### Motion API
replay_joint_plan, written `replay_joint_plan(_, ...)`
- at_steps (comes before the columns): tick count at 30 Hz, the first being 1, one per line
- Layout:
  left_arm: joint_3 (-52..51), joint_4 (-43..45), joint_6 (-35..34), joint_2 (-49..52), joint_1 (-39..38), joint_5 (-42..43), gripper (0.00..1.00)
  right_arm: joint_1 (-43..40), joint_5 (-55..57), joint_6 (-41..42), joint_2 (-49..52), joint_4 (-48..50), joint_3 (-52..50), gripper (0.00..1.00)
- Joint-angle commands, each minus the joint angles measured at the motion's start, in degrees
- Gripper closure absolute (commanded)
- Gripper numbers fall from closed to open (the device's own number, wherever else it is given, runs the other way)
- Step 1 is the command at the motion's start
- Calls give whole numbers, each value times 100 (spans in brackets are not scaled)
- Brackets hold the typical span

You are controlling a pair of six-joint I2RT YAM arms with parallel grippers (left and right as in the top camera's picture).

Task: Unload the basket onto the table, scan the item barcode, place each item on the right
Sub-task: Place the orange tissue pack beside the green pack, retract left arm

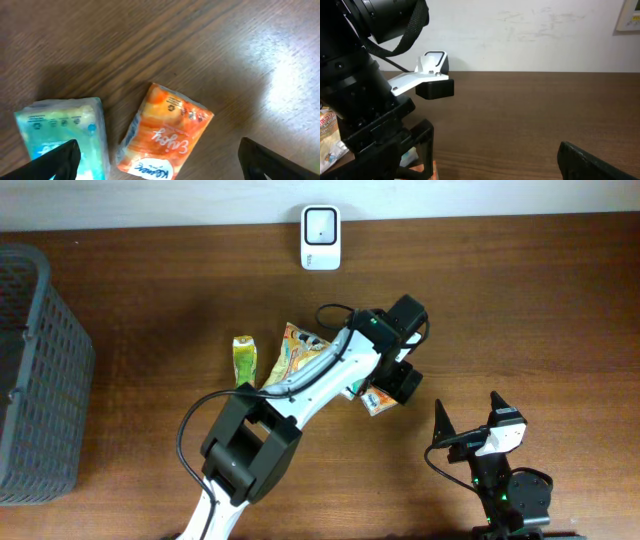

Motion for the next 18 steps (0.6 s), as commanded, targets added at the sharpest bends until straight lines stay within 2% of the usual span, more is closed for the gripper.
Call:
replay_joint_plan(1,216,-155,35,-136,413,-251,1,48,-28,28,-33,-20,-35,1)
replay_joint_plan(3,802,-581,109,-337,861,-247,1,48,-28,28,-33,-20,-35,1)
replay_joint_plan(6,2203,-1488,490,-774,1814,-251,1,48,-28,28,-33,-20,-35,1)
replay_joint_plan(9,3189,-2129,1401,-1016,2883,-254,1,48,-28,28,-33,-17,-35,1)
replay_joint_plan(11,3305,-2282,1661,-1071,3515,-275,1,48,-31,28,-33,-20,-35,1)
replay_joint_plan(15,3305,-2789,1620,-1054,4771,-184,1,48,-28,31,-33,-20,-35,1)
replay_joint_plan(18,3305,-2909,1622,-1054,5294,-164,0,48,-76,109,-33,-15,-35,1)
